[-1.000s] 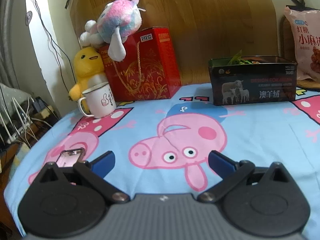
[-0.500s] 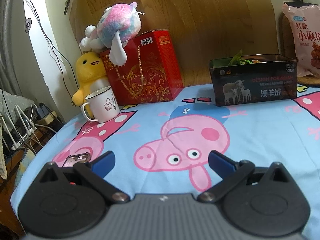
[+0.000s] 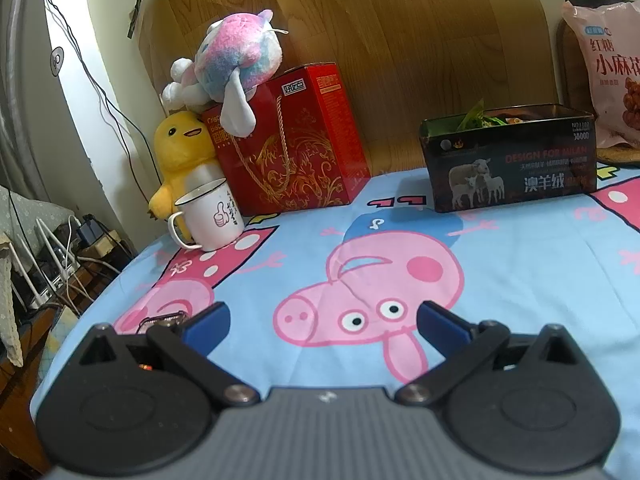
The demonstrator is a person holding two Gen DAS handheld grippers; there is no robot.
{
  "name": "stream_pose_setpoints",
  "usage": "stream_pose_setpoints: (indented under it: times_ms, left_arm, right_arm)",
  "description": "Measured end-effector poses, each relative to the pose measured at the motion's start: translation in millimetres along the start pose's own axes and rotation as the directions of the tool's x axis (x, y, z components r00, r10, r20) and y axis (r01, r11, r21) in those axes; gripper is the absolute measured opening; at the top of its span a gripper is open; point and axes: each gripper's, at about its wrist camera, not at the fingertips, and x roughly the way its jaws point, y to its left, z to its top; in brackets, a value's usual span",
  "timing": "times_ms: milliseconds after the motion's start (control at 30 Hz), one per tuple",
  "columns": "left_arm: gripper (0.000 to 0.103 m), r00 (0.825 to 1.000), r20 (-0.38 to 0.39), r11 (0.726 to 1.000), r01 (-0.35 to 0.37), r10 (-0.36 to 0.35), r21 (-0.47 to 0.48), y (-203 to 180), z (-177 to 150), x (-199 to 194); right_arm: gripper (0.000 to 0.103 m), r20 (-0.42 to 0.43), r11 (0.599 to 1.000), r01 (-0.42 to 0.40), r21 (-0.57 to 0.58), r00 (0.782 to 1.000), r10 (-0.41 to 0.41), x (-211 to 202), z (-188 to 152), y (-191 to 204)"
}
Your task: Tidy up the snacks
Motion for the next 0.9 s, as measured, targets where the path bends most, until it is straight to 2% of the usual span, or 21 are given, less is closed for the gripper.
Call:
stream_pose_setpoints:
  times_ms: [900]
  left_arm:
    - [0.103,0.999,0.011,0.999,-0.034,0.033,0.037,-0.4,-0.4,1.2]
  right_arm:
    - [0.095,0.003,1.0,-0.009,0.015,1.0,0.009,-1.2,0.4,-2.8]
